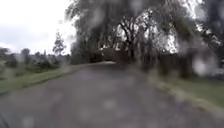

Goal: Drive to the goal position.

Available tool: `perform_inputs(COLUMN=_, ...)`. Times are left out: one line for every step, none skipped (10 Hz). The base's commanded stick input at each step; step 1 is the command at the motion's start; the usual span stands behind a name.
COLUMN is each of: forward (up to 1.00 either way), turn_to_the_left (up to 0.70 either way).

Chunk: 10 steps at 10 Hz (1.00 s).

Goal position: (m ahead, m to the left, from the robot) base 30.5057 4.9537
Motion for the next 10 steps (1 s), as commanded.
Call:
perform_inputs(forward=1.0, turn_to_the_left=-0.02)
perform_inputs(forward=1.0, turn_to_the_left=-0.02)
perform_inputs(forward=1.0, turn_to_the_left=-0.02)
perform_inputs(forward=1.0, turn_to_the_left=-0.02)
perform_inputs(forward=1.0, turn_to_the_left=-0.02)
perform_inputs(forward=1.0, turn_to_the_left=-0.02)
perform_inputs(forward=1.0, turn_to_the_left=-0.02)
perform_inputs(forward=1.0, turn_to_the_left=-0.03)
perform_inputs(forward=1.0, turn_to_the_left=-0.03)
perform_inputs(forward=1.0, turn_to_the_left=-0.03)
